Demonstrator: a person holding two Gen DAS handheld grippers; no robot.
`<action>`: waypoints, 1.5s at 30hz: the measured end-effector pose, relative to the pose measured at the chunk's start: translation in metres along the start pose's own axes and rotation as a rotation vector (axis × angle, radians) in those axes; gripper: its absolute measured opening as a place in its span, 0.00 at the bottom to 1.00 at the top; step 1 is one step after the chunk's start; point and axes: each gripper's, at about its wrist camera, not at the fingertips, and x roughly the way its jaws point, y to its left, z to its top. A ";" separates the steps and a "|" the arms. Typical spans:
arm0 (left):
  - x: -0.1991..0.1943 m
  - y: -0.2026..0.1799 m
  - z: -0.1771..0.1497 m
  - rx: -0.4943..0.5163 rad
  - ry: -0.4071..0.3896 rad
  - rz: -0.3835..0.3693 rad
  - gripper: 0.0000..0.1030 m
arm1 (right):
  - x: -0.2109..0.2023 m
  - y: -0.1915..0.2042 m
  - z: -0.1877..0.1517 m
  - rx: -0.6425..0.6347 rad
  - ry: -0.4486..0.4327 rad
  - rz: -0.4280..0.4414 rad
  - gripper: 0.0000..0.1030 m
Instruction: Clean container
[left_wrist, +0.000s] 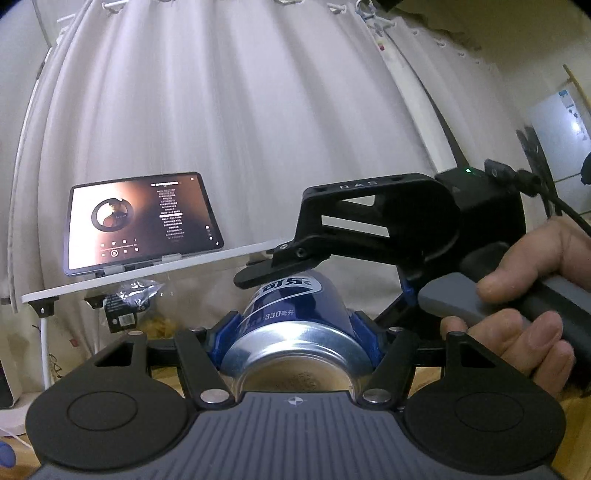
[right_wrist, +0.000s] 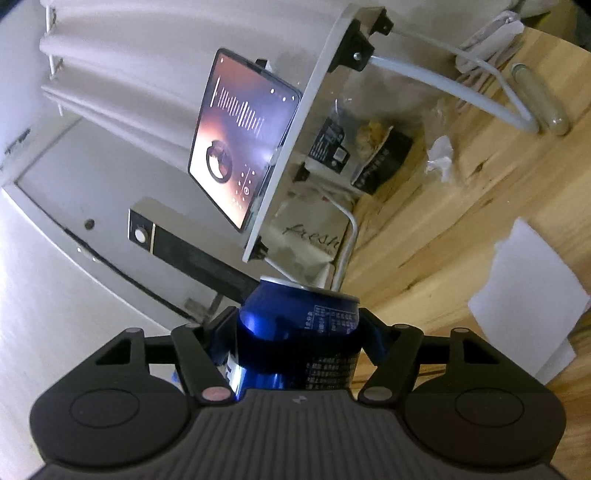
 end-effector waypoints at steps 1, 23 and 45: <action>0.000 0.000 0.000 0.000 0.002 0.001 0.65 | 0.001 -0.001 0.001 0.003 0.010 -0.004 0.68; -0.001 0.027 -0.001 -0.188 -0.049 -0.111 0.65 | -0.006 -0.041 -0.034 0.033 -0.242 0.341 0.68; 0.024 0.032 -0.006 -0.143 0.098 0.167 0.65 | 0.024 0.011 0.009 -0.749 0.195 -0.700 0.54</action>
